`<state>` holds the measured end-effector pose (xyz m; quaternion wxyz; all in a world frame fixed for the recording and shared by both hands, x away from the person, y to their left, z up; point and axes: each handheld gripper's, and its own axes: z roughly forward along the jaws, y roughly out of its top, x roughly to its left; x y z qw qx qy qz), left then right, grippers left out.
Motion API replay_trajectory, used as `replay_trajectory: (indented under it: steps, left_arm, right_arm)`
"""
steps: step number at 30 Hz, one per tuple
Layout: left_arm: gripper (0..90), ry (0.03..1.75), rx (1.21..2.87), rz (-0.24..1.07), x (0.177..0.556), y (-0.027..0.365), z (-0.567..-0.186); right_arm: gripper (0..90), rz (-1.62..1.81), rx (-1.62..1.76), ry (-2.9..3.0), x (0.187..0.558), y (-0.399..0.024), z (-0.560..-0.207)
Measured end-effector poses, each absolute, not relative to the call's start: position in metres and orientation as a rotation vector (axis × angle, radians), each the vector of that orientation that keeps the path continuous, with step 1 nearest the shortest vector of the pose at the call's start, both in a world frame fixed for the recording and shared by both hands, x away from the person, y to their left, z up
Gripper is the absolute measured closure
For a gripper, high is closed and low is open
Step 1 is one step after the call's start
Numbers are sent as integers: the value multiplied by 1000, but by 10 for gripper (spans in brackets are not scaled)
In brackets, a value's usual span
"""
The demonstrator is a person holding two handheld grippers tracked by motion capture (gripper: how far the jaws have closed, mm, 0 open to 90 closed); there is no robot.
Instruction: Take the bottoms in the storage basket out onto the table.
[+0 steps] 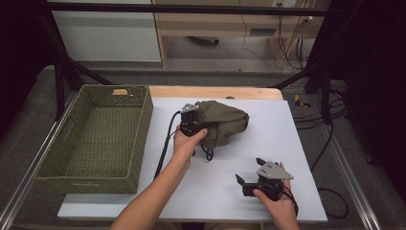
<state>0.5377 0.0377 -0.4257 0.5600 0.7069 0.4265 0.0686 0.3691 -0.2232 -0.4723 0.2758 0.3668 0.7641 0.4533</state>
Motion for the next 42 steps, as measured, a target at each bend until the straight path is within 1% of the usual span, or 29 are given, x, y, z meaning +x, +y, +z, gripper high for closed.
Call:
replay_trajectory:
  steps: [13,20,29,42]
  left_arm:
    - [783,978,1725,182,527,31,-435]
    - [776,969,1724,180,522,29,-443]
    - [774,951,1761,207,519,26,-443]
    - [746,952,1767,197,517,26,-445]
  right_arm:
    - [68,1216,973,2060,368,-222,-472]
    - [68,1220,974,2064,368,-222,-472]
    - [68,1218,970,2070,368,-220,-473]
    - [68,1215,964,2072,368,-220,-472]
